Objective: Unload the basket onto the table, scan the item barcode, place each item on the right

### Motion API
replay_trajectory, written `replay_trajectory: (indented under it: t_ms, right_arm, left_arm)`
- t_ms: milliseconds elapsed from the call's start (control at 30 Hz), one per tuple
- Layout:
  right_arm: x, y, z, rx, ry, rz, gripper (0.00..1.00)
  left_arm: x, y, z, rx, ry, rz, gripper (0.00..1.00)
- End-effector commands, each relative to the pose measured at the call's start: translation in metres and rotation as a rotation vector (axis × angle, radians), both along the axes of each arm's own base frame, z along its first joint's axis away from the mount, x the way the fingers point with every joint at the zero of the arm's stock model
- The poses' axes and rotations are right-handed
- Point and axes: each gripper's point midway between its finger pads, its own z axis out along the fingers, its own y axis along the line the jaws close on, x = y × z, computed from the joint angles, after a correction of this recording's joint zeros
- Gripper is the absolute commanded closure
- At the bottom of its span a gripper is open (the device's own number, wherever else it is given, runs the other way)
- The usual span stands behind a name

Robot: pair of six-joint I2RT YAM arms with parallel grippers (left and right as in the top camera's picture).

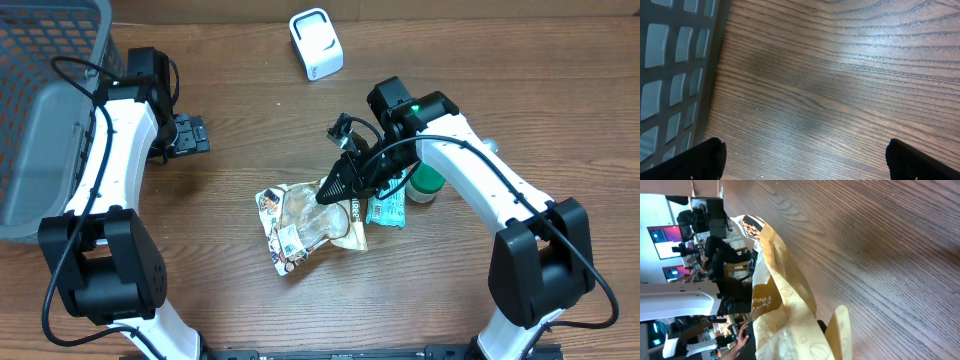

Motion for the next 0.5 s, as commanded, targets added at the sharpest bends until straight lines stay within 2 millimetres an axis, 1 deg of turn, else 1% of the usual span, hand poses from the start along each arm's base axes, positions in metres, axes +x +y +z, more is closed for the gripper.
replay_trajectory:
  t_ms: [0,133,467]
  right_arm:
    - [0.0001,0.0003,0.0116,0.025,-0.042,0.005,0.96]
    - [0.0014,-0.0018,0.0084,0.004,-0.052,0.003,0.96]
    - [0.0025,-0.0012,0.0084,0.006,-0.058,0.003,0.96]
  left_arm:
    - [0.0028,0.0036,0.0061,0.007,-0.019,0.009,0.00]
    - [0.0028,0.0036,0.0061,0.007,-0.019,0.010,0.00]
    - [0.0028,0.0036,0.0061,0.007,-0.019,0.010,0.00]
